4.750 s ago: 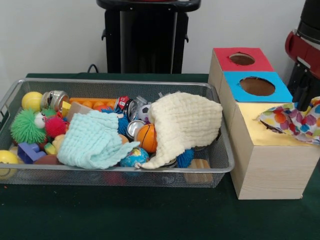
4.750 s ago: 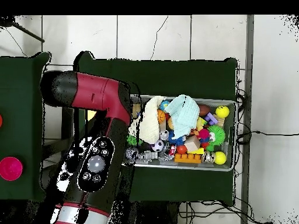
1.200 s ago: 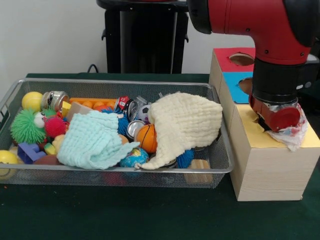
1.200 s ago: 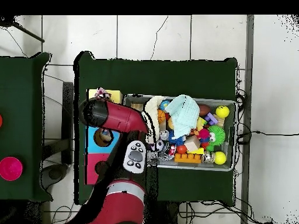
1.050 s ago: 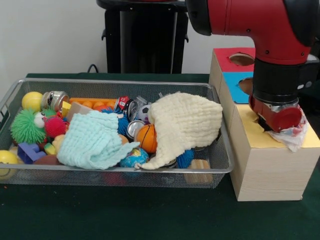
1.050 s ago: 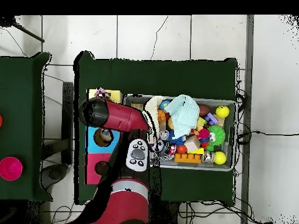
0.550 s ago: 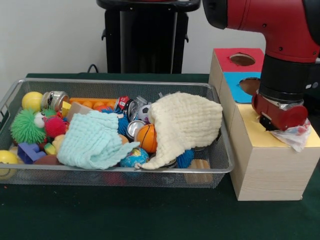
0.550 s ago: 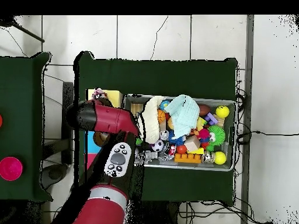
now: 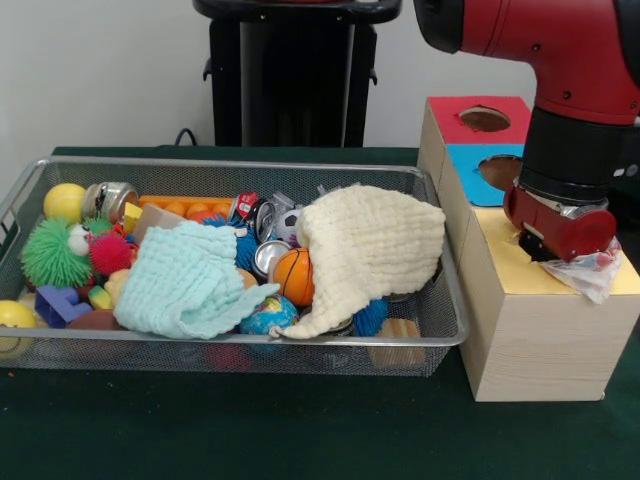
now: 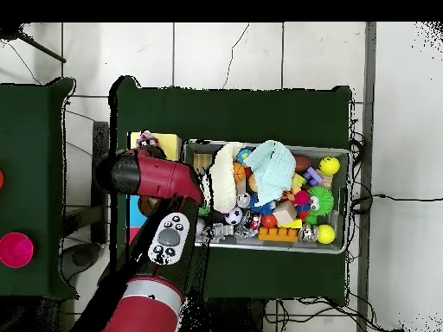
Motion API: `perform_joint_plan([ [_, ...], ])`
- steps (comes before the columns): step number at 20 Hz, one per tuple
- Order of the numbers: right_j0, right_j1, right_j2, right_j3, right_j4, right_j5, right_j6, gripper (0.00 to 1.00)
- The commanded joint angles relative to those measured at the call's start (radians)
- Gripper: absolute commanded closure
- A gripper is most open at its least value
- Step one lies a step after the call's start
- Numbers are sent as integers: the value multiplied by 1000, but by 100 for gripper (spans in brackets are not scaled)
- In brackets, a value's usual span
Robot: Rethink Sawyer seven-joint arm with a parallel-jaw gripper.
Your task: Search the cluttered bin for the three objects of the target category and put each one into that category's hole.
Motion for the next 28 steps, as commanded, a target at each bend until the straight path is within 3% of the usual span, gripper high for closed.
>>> perform_joint_plan([
  [1, -143, 248, 118, 89, -12, -324, 153, 0],
  [5, -163, 202, 123, 94, -28, -204, 84, 0],
  [9, -118, 140, 27, 61, -47, 6, 68, 0],
  [14, -183, 38, 58, 63, -63, 168, -15, 0],
  [18, -234, 12, 100, 76, -91, 133, -76, 0],
  [21, -238, -2, 89, 80, -112, 136, -73, 0],
  [28, -308, -73, 158, 126, -140, 137, -104, 0],
])
